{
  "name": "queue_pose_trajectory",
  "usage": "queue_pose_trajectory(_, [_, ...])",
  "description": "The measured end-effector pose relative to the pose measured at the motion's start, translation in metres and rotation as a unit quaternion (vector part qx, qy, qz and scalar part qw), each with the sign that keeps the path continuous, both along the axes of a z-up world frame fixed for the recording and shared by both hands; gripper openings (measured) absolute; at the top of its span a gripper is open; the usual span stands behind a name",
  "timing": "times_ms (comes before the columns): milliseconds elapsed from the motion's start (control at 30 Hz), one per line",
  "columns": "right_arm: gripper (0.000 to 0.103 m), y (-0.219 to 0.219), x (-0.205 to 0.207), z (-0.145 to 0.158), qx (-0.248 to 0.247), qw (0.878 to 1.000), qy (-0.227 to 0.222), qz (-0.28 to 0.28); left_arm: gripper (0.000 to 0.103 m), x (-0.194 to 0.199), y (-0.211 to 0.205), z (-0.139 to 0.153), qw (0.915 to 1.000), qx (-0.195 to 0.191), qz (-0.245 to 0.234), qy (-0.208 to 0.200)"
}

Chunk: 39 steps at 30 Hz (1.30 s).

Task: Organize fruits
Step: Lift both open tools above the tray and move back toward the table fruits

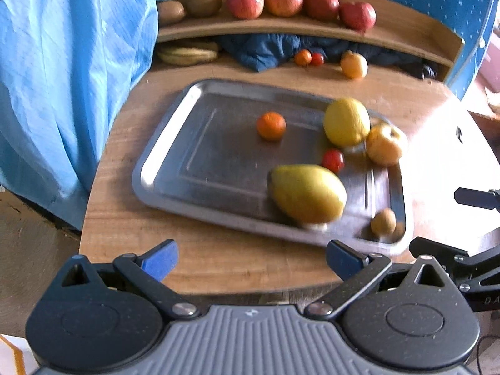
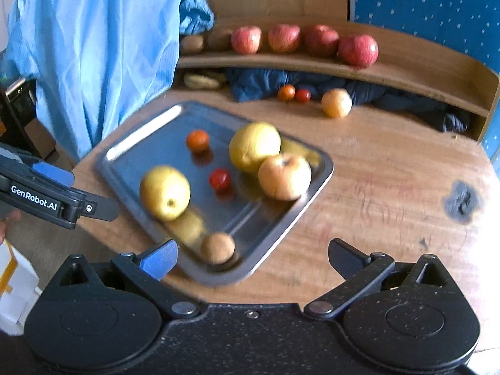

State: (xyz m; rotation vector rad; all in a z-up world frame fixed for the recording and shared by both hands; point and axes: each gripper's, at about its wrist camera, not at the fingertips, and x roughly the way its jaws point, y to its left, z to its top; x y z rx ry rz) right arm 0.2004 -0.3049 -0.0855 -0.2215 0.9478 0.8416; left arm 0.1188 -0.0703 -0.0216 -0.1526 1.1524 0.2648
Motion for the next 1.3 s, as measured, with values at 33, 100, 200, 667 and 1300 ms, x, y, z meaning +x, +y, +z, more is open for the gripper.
queue_pose_trajectory(33, [0.102, 0.0, -0.002, -0.001, -0.006, 1.0, 0.004, 0.005, 0.103, -0.001, -0.001, -0.001, 1.0, -0.001, -0.002, 0.006])
queue_pose_trajectory(100, [0.102, 0.002, -0.005, -0.003, -0.017, 1.0, 0.012, 0.015, 0.103, -0.004, -0.004, -0.003, 0.9998, 0.0, -0.007, 0.02])
queue_pose_trajectory(200, [0.102, 0.005, -0.01, -0.006, -0.036, 0.999, 0.023, 0.032, 0.103, -0.005, -0.008, -0.008, 0.9991, 0.001, -0.014, 0.041])
queue_pose_trajectory(667, [0.102, 0.018, -0.003, -0.007, -0.045, 0.997, 0.038, 0.048, 0.103, 0.003, 0.008, -0.009, 0.9964, 0.025, -0.016, 0.08])
queue_pose_trajectory(1300, [0.102, 0.035, 0.039, 0.004, -0.01, 0.999, 0.034, 0.021, 0.103, 0.05, 0.035, 0.011, 0.9971, 0.056, -0.004, 0.051])
